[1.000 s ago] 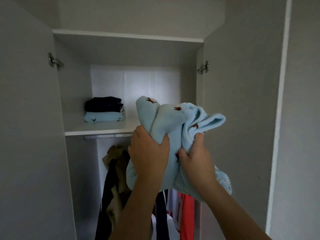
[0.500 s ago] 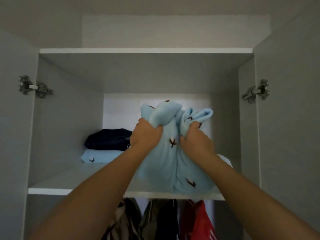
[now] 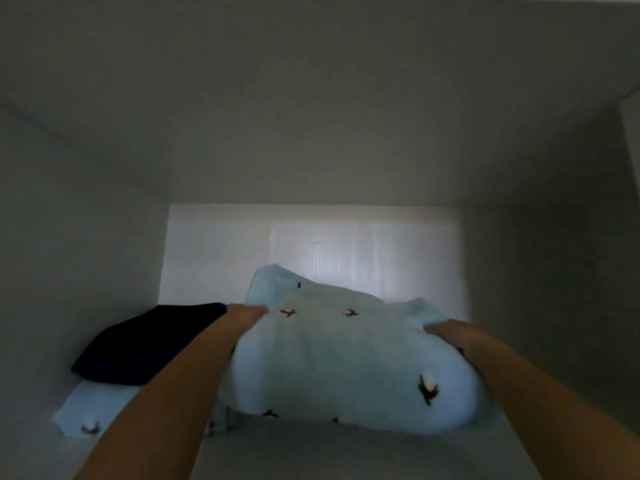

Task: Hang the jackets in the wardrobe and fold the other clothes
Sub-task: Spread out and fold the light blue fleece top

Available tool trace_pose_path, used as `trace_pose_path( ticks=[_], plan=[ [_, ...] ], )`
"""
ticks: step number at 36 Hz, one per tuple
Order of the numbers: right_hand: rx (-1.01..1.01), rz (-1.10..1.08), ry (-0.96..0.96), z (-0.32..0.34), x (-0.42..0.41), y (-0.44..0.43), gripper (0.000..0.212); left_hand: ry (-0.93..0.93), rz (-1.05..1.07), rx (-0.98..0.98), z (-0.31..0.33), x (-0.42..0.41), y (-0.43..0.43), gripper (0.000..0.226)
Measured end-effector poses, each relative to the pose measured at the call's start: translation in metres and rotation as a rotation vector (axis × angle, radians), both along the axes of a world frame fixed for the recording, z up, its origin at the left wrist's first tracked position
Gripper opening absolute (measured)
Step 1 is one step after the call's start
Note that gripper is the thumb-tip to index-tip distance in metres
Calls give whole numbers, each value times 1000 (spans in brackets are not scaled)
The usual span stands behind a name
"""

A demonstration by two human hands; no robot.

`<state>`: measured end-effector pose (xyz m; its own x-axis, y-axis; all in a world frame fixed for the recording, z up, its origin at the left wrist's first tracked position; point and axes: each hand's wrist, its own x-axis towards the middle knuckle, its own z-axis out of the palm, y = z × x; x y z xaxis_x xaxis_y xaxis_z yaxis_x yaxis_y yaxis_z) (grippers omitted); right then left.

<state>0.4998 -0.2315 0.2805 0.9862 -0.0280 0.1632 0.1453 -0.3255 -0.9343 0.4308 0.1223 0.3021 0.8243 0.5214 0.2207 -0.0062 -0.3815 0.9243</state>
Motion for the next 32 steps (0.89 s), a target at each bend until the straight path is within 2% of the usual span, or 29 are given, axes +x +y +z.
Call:
trace_pose_path(
  ticks=[1,3,5,7,11,13,16,20,23,27,29,32],
  plan=[
    [38,15,46,-7,9,-3,37,51,-22,37,-2,13,4,57],
    [-24,12,118,-23,27,-5,37,211,-66,158,-12,32,9,54],
    [-277,42,174,-38,36,-1,46,367,-143,226,-25,45,14,54],
    [-564,57,228,-46,37,10,49,425,-210,302,-33,54,15,53],
    [-557,90,242,-48,49,22,45,488,-187,491,-36,72,17,56],
    [-563,85,151,-45,59,25,49,486,-125,592,-38,80,20,50],
    [-464,121,15,-48,82,25,60,453,-54,682,-34,90,26,48],
    [-701,192,82,-61,97,34,66,435,37,704,-29,91,24,46],
    [-699,105,-4,-55,106,37,71,418,82,732,-24,92,17,47],
    [-644,-84,-213,-42,115,40,52,268,153,910,-16,106,7,45],
    [-791,-99,-216,-52,119,46,42,271,32,1029,-28,113,-7,51],
    [-1049,-21,-17,-74,123,51,39,487,-293,1115,-58,121,-22,54]
  ],
)
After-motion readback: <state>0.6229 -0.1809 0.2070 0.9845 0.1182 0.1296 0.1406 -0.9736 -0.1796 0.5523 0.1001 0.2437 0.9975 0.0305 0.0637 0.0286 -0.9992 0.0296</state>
